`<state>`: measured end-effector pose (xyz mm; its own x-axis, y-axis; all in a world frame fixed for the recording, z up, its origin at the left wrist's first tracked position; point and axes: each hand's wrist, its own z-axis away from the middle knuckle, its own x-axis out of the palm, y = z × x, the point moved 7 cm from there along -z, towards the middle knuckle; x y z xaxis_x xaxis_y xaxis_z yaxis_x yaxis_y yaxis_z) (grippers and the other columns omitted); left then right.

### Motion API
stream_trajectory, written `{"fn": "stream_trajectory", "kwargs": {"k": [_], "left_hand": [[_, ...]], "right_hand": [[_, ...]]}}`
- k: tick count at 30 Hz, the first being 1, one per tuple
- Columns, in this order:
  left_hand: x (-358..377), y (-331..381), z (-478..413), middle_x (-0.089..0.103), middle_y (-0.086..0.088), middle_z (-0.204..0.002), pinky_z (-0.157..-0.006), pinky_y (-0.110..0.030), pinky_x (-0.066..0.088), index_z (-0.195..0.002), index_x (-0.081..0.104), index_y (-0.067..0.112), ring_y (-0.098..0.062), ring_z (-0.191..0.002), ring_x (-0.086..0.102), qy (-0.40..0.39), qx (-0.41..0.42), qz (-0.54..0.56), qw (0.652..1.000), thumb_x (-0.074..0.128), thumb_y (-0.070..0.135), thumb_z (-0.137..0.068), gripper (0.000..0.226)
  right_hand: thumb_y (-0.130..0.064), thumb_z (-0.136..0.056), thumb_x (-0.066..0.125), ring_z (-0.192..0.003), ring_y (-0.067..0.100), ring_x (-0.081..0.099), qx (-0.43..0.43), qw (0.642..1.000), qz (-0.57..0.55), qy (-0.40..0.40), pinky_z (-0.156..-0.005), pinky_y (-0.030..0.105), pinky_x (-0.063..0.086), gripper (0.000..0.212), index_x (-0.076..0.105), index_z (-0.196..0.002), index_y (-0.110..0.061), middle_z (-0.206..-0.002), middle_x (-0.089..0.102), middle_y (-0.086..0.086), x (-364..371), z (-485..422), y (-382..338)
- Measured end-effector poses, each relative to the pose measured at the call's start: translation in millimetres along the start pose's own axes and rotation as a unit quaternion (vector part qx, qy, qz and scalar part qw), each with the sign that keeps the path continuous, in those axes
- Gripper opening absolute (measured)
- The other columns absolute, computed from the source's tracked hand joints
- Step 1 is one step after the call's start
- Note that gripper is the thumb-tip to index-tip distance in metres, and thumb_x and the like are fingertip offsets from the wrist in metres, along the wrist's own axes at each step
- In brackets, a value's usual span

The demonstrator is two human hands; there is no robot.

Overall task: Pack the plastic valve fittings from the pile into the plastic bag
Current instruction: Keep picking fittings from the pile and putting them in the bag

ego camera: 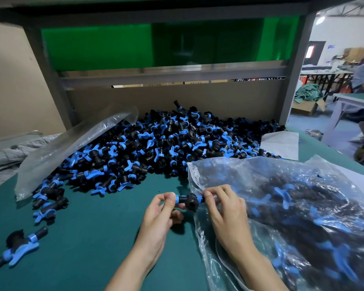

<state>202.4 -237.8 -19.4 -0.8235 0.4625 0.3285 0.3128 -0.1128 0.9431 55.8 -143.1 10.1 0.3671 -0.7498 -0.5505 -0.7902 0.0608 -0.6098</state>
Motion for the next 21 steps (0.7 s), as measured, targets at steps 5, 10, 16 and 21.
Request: {"fn": "stream_trajectory", "kwargs": {"k": [5,10,16,21], "left_hand": [[-0.9,3.0,1.7,0.066,-0.004,-0.074,-0.058,-0.017,0.050,-0.098,0.057,0.005,-0.005,-0.055,0.054,0.008,0.004,0.026,1.000,0.057,0.034,-0.091,0.029],[-3.3,1.2,0.4,0.067,-0.006,-0.074,-0.063,-0.021,0.050,-0.098,0.058,0.005,-0.008,-0.057,0.055,0.012,-0.009,0.036,0.999,0.057,0.035,-0.093,0.030],[2.7,1.9,1.9,0.069,-0.010,-0.076,-0.065,-0.025,0.048,-0.093,0.059,0.009,-0.011,-0.060,0.058,-0.005,-0.004,-0.005,1.000,0.056,0.038,-0.091,0.029],[3.0,3.6,2.6,0.068,-0.009,-0.074,-0.063,-0.023,0.049,-0.098,0.061,0.008,-0.012,-0.061,0.058,-0.004,0.006,-0.010,1.000,0.055,0.039,-0.090,0.033]], "right_hand": [[-0.052,-0.100,0.035,-0.085,0.000,0.053,0.001,1.000,-0.003,-0.007,-0.086,0.032,0.035,0.025,0.056,-0.094,-0.039,-0.095,0.052,-0.022,-0.3,0.1,1.1],[-0.053,-0.101,0.031,-0.083,0.003,0.049,-0.007,1.000,0.007,-0.016,-0.086,0.034,0.036,0.029,0.053,-0.089,-0.038,-0.090,0.048,-0.018,1.1,0.6,1.3],[-0.055,-0.099,0.024,-0.081,0.007,0.047,-0.001,1.000,0.010,-0.015,-0.082,0.034,0.035,0.040,0.054,-0.088,-0.032,-0.088,0.046,-0.015,1.2,-0.2,3.8],[-0.056,-0.099,0.025,-0.081,0.007,0.047,0.002,1.000,0.004,-0.015,-0.082,0.033,0.035,0.041,0.056,-0.089,-0.032,-0.089,0.047,-0.016,1.4,-0.4,4.1]]}}
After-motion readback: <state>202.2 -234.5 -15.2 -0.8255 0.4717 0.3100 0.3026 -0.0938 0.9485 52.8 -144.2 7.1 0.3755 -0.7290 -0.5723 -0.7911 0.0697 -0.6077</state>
